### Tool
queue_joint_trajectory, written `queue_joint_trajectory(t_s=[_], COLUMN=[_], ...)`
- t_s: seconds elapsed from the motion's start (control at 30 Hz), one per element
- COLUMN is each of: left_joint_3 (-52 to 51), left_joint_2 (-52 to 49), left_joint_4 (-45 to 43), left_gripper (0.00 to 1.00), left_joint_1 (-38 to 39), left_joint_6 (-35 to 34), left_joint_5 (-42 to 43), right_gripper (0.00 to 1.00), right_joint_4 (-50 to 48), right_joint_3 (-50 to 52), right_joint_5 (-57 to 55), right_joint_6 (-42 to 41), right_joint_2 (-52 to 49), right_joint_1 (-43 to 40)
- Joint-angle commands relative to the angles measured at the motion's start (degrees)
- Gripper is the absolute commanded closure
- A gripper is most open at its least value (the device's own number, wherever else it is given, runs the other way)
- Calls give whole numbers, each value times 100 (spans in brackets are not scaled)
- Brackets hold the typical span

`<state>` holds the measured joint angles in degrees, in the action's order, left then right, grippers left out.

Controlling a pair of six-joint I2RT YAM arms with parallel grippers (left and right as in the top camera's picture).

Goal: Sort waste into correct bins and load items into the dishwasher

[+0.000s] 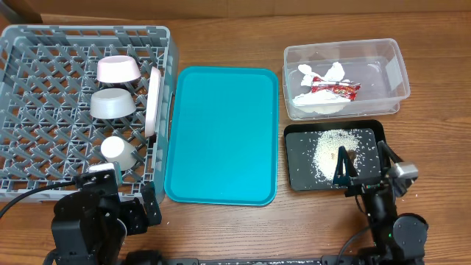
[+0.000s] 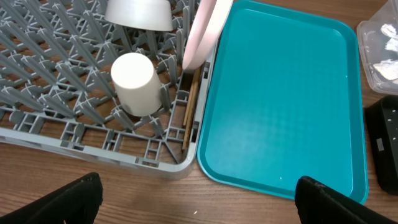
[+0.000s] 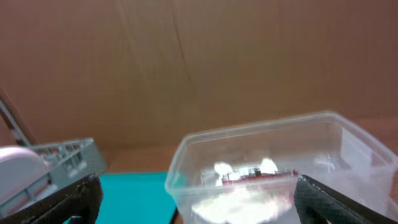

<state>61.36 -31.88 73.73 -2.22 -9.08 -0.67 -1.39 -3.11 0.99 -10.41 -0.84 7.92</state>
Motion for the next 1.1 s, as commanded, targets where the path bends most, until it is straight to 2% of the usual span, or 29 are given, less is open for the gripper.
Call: queue_joint_trajectory(t_s=[0.0,0.13,0.37,1.07], left_joint_3=[-24,-24,-24,-24], left_joint_2=[44,44,44,44], left_joint_4=[-24,-24,-24,-24], left_gripper=[0,0,0,0], left_joint_1=[37,37,37,37], left_joint_6=[-33,-33,-35,-35], left_joint_5=[24,24,24,24], right_gripper=[0,0,0,0], right_joint_4=[-330,-289,584,581], right_joint_3=[267,267,267,267], right_joint_5=[-120,-138,243,271], right_joint_6=[46,201,212,208], right_joint_2=[72,72,72,68], right_joint_1=[20,-7,-33,-313])
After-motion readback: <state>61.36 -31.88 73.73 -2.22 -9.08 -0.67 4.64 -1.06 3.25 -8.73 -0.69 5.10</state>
